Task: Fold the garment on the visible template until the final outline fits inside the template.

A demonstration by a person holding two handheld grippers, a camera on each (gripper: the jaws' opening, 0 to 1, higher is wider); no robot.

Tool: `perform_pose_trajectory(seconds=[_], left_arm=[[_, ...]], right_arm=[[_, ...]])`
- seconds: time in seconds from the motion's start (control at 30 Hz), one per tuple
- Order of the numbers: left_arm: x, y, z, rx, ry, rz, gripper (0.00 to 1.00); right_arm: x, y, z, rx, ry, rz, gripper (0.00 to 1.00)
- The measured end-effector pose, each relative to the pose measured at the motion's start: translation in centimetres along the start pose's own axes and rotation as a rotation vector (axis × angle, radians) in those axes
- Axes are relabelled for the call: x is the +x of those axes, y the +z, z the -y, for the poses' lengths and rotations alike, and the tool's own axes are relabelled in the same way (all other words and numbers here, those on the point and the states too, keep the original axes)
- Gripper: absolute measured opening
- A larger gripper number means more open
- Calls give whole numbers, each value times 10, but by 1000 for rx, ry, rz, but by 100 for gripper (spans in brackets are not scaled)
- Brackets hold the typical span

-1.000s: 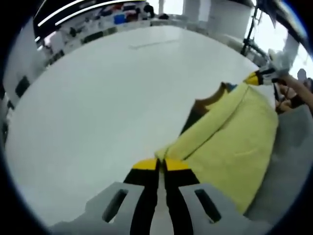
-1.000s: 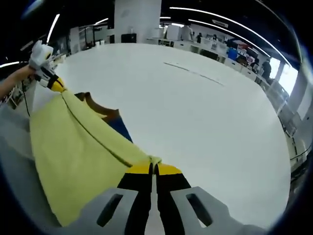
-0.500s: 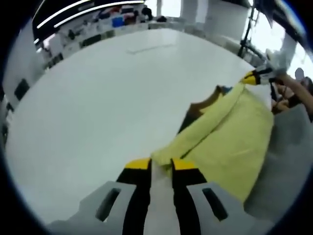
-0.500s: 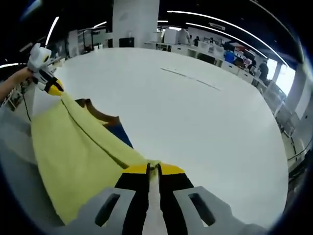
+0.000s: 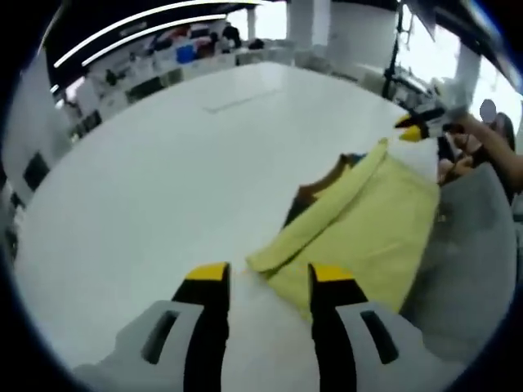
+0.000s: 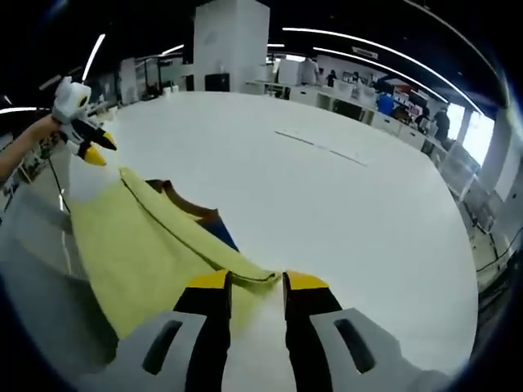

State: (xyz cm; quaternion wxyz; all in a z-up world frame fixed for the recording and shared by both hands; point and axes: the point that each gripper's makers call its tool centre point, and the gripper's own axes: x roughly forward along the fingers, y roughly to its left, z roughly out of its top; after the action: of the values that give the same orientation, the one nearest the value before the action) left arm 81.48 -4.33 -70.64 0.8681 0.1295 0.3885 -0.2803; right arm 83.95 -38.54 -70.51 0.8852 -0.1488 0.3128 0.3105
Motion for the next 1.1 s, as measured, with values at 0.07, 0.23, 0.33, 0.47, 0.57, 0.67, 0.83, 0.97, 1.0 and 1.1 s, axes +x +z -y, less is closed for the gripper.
perform_pose_trajectory(seconds=[0.07, 0.23, 0.33, 0.47, 0.57, 0.67, 0.83, 0.97, 1.0, 1.1], left_arm=[[-4, -3, 4, -1, -6, -5, 37], [-14, -15, 20, -3, -50, -26, 41], [-22, -20, 30, 2, -79, -35, 42], [-32, -28, 36, -2, -92, -56, 42], [-41, -34, 42, -24, -111, -60, 42], [-47, -41, 48, -52, -126, -81, 40], [-52, -56, 64, -74, -181, -140, 40], [-54, -65, 71, -99, -203, -176, 39], [-55, -66, 73, -103, -208, -182, 38], [-57, -73, 79, -113, -214, -204, 37]], right_arm=[[-6, 0, -6, -7, 20, -2, 30], [-22, -3, -20, 4, 58, -10, 34], [-29, -8, -29, -8, 78, -20, 42], [-40, -24, -39, -31, 114, -80, 42], [-46, -32, -45, -1, 141, -97, 43], [-50, -41, -51, 4, 155, -128, 43], [-56, -51, -59, 54, 185, -177, 40], [-61, -63, -63, 77, 201, -240, 36], [-62, -66, -64, 76, 205, -250, 35], [-66, -73, -70, 84, 225, -282, 36]])
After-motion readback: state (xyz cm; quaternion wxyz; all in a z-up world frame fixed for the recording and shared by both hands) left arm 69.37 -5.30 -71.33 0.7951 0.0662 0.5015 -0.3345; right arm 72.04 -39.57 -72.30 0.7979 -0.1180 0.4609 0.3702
